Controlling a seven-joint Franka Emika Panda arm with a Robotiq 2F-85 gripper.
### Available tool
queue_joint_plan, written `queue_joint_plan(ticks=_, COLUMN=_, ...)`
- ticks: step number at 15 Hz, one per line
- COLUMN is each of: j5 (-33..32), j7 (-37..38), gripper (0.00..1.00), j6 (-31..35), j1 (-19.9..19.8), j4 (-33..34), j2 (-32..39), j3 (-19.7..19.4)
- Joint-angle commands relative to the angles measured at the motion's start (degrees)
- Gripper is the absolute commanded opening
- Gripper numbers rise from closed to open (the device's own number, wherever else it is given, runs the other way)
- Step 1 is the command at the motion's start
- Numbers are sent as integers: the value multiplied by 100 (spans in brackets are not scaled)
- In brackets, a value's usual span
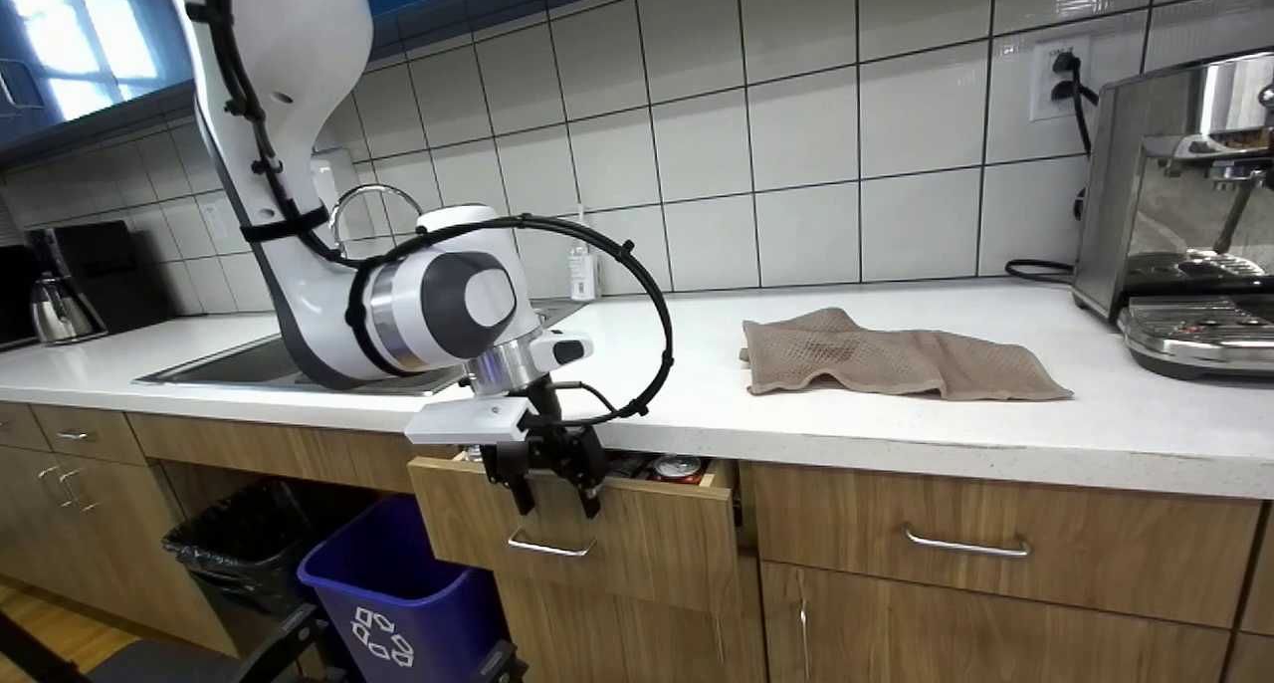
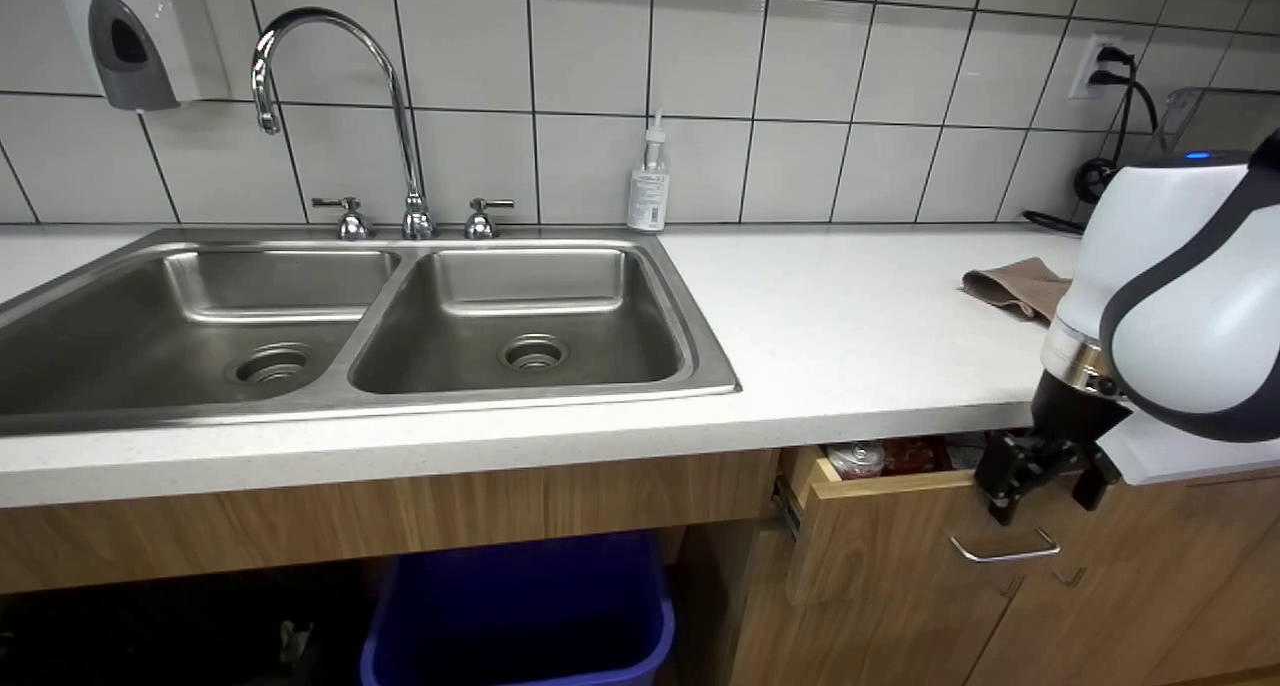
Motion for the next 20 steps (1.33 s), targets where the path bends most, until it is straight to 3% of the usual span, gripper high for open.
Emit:
queue_joint_plan(ticks=1, j5=40, j7=-10, gripper=100, j6=15, j1=33, j4=540, j2=253, j3=41)
queue_joint_plan(ticks=9, j5=20, j7=-8, gripper=100, j6=-120, j1=96, j4=712, j2=247, j3=13)
queue_joint_plan(ticks=14, j5=102, j7=-168, gripper=100, j6=-626, j1=-133, j4=496, j2=-198, j3=365)
queue_joint_plan(ticks=20, j5=-488, j7=220, gripper=100, j6=-1157, j1=283, j4=189, j2=-1034, j3=148)
